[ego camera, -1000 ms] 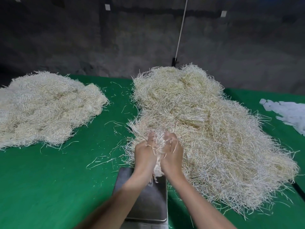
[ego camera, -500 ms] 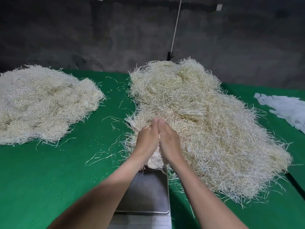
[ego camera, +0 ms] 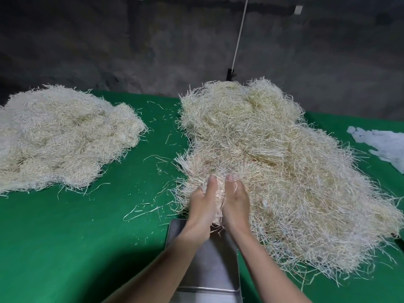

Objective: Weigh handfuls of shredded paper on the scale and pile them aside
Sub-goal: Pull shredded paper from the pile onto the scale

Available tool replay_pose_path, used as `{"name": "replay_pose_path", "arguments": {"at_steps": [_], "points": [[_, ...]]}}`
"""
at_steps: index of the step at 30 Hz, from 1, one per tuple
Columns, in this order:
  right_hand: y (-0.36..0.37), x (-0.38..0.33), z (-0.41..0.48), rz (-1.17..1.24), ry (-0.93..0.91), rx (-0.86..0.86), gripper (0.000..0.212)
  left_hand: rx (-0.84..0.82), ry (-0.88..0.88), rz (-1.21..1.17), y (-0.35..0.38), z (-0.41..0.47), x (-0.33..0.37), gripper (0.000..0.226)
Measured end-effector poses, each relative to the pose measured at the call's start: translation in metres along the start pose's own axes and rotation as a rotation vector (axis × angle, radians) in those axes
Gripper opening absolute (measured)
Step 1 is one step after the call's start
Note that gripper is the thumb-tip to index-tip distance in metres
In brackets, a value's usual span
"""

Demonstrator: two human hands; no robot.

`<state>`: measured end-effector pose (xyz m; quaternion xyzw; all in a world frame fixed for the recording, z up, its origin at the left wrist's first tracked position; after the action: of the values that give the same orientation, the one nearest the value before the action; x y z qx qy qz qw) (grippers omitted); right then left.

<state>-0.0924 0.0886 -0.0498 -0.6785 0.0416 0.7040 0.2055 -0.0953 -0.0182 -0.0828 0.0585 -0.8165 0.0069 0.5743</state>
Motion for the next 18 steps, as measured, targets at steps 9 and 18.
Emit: {"name": "replay_pose_path", "arguments": {"at_steps": [9, 18], "points": [[0.033, 0.001, -0.015, 0.044, 0.013, -0.191, 0.042, -0.098, 0.036, -0.106, -0.054, 0.010, -0.006, 0.076], [0.172, -0.019, -0.031, 0.152, 0.020, -0.424, 0.062, 0.091, 0.123, -0.446, -0.167, 0.018, -0.016, 0.041]]}}
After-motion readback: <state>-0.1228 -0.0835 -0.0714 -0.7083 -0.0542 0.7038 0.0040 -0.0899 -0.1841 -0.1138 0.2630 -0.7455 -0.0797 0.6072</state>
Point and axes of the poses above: each hand's wrist, its own z-axis towards the middle knuckle, its own y-axis out of the palm, x = y × z, the point moved 9 cm from there along z, towards the middle knuckle, and after that the axes turned 4 degrees about z, right-handed, at the moved point
